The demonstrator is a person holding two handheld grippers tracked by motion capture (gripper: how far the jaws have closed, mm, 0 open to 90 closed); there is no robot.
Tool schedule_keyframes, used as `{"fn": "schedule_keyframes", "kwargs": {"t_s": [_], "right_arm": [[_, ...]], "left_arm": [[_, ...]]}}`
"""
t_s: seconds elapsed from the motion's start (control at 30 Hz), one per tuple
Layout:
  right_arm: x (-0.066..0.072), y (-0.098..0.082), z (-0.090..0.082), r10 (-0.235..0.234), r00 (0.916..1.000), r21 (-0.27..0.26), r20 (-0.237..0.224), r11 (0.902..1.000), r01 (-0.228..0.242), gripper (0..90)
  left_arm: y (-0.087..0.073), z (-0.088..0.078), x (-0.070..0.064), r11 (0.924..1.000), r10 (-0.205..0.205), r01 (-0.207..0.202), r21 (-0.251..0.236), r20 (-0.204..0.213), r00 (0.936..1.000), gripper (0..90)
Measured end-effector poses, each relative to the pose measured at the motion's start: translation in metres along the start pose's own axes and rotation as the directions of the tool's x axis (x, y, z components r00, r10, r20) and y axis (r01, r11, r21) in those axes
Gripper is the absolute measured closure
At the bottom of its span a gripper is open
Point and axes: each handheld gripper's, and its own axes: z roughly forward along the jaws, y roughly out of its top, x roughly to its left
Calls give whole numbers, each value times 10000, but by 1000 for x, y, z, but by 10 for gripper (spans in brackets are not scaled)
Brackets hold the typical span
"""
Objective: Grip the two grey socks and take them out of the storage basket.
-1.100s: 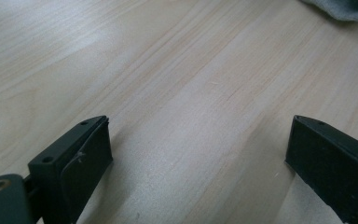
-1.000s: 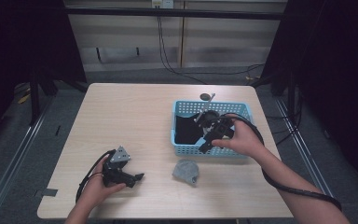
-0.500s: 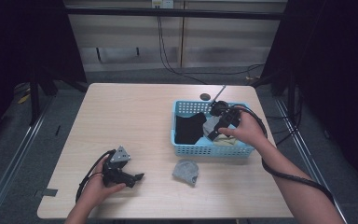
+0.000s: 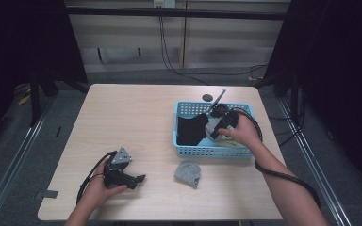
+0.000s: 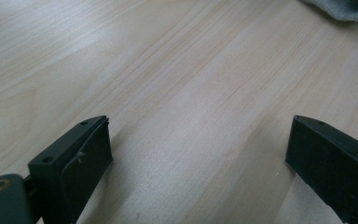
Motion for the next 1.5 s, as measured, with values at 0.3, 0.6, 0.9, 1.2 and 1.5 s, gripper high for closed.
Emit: {"fn": "schedule_keyframes", "kwargs": {"t_s": [0.3, 0.6, 0.9, 1.2, 1.5], "right_arm": [[-4, 1, 15, 355, 9993, -111, -68, 9993, -356, 588], [-5, -1, 27, 472, 9988, 258, -121, 9986, -469, 746], [0, -3, 13, 412, 9986, 52, -320, 9991, -410, 828], [23, -5, -18, -395, 9907, -138, -1300, 9992, 380, 820], [22, 1, -12, -403, 9913, -115, -1252, 9992, 392, 796]], "left_arm": [[0, 0, 0, 10000, -10, 10, 21, 2, 10000, 61], [0, 0, 0, 10000, 2, -2, 1, 6, 10000, 61], [0, 0, 0, 10000, -1, 1, 2, 0, 10000, 61], [0, 0, 0, 10000, -18, 18, 9, 0, 10000, 61], [0, 0, 0, 10000, -4, 4, 5, 2, 10000, 61]]}}
